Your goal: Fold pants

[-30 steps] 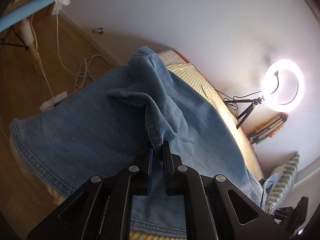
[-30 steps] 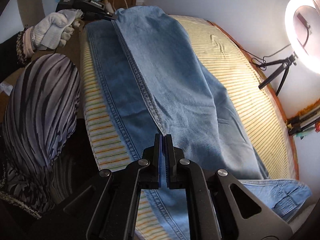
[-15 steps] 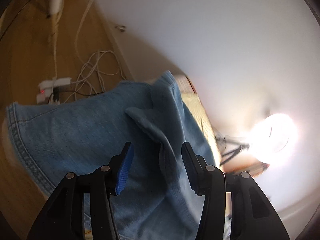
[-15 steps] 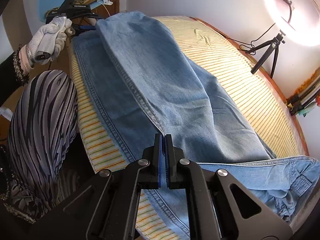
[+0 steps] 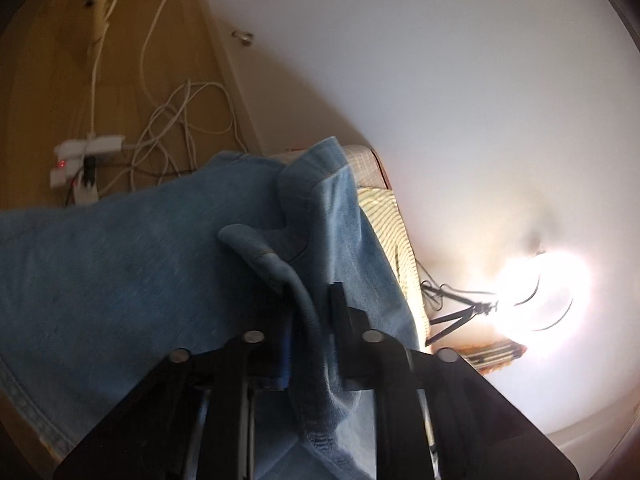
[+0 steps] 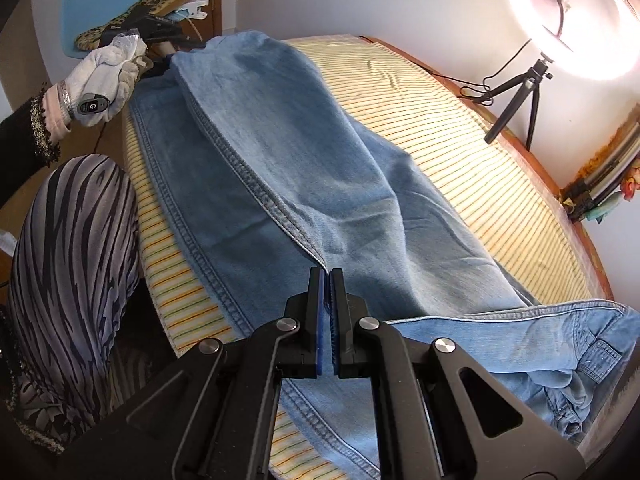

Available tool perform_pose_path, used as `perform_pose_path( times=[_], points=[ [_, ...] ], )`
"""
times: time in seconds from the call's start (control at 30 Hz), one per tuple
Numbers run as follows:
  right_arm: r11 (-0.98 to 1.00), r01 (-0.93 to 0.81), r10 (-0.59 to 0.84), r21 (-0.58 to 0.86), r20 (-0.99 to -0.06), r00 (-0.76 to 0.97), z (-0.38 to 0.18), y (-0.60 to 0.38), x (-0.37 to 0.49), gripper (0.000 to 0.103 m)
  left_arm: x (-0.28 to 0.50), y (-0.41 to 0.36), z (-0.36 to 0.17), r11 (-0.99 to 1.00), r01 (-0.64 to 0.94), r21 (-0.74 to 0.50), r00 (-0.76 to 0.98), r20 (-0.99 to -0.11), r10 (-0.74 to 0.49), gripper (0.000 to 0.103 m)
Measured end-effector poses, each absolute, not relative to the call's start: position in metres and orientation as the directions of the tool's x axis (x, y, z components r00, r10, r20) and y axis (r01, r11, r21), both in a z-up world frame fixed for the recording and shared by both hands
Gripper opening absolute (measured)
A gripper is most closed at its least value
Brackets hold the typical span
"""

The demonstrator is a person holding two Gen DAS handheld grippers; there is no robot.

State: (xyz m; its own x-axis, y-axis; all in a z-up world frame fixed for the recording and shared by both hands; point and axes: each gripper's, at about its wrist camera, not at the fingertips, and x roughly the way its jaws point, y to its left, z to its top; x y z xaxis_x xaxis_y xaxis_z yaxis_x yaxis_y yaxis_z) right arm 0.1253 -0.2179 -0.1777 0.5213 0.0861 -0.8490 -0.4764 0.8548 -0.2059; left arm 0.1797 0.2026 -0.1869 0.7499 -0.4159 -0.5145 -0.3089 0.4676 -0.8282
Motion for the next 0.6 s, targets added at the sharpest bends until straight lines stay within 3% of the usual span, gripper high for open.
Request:
perform_pose_path(
  times=[0.17, 0.37, 0.5, 0.6],
  points=[
    [0.870, -0.433, 0.073, -0.235, -0.808, 0.584, -0.154, -0.216, 0.136, 0.004, 0.180, 0.216, -0.154, 0.542, -0.251, -0.802, 0.778, -0.500, -0.380, 0.005],
    [0.865, -0.468, 0.168, -0.183, -0.773, 0.612, -0.117, -0.202, 0.128, 0.003, 0.139, 0.255, -0.111, 0.641, -0.209, -0.739, 0.832, -0.478, -0.280, 0.003],
    [0.825, -0.501, 0.102, -0.262, -0.803, 0.587, -0.139, -0.185, 0.123, 0.003, 0.117, 0.269, -0.133, 0.619, -0.245, -0.747, 0.816, -0.504, -0.285, 0.002],
    [0.837, -0.517, 0.130, -0.181, -0.851, 0.509, -0.159, -0.188, 0.132, 0.003, 0.117, 0.269, -0.156, 0.605, -0.271, -0.749, 0.791, -0.531, -0.303, 0.002]
  ],
)
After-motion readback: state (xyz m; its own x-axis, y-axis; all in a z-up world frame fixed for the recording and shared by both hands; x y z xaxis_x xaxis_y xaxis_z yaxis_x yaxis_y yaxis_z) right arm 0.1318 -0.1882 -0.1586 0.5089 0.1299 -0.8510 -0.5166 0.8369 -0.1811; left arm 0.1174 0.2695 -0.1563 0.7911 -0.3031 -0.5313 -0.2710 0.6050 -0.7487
